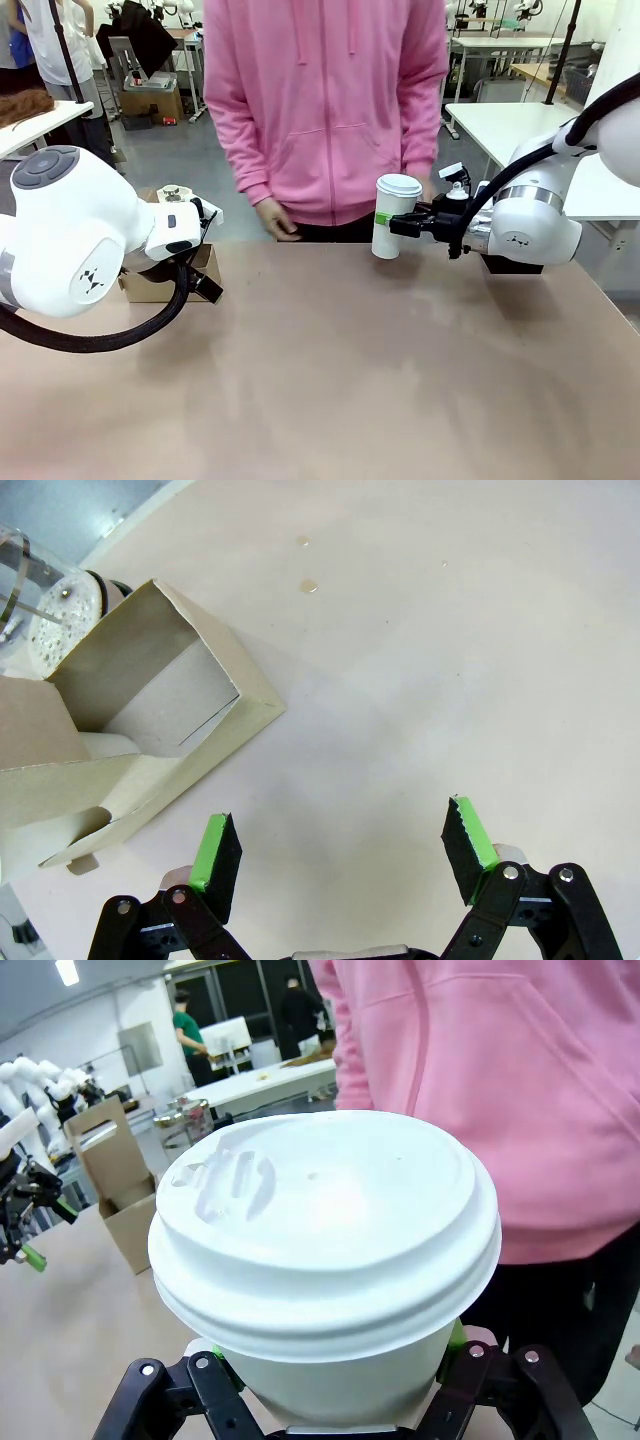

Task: Pour a drink into a cup and package it in a carrier.
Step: When a person places the Paper Cup Lid on the 600 ml Paper Cup , lift the 600 ml Paper Cup.

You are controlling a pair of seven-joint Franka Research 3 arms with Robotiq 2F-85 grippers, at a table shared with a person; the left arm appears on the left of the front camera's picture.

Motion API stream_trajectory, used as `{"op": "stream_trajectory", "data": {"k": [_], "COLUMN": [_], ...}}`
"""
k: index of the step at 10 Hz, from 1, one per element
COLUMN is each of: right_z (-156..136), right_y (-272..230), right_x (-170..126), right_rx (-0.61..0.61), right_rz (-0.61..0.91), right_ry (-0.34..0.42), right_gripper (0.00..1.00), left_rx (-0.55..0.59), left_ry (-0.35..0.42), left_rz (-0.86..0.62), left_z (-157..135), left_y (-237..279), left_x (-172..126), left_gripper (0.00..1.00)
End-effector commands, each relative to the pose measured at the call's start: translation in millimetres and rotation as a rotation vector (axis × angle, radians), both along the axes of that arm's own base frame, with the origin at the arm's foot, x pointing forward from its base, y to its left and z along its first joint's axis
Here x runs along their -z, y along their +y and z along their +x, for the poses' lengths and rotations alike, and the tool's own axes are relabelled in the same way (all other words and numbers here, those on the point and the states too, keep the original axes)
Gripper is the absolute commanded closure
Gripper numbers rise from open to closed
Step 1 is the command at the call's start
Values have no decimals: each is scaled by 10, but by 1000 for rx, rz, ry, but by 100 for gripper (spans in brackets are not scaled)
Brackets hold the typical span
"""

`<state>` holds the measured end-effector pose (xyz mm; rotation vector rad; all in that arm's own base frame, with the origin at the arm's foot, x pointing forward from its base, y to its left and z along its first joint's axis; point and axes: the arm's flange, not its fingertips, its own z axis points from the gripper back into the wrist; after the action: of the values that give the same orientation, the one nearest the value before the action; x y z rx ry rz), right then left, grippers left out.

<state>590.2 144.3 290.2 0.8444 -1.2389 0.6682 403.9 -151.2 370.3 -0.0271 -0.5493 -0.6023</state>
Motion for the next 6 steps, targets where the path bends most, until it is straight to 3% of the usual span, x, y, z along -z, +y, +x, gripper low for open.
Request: {"op": "stream_trajectory", "data": {"k": [1, 6], "right_z": [5, 5], "right_y": [15, 15], "right_x": [-63, -63], "right_rx": [1, 1], "right_rz": [4, 4], "right_ry": [-10, -10], "right_gripper": [20, 20], "left_rx": [0, 0], "left_ry": [0, 0], "left_rz": [-2, -2], "left_z": [-3, -3], "left_y": [0, 0], "left_x": [-3, -3], "left_gripper": [0, 0]}}
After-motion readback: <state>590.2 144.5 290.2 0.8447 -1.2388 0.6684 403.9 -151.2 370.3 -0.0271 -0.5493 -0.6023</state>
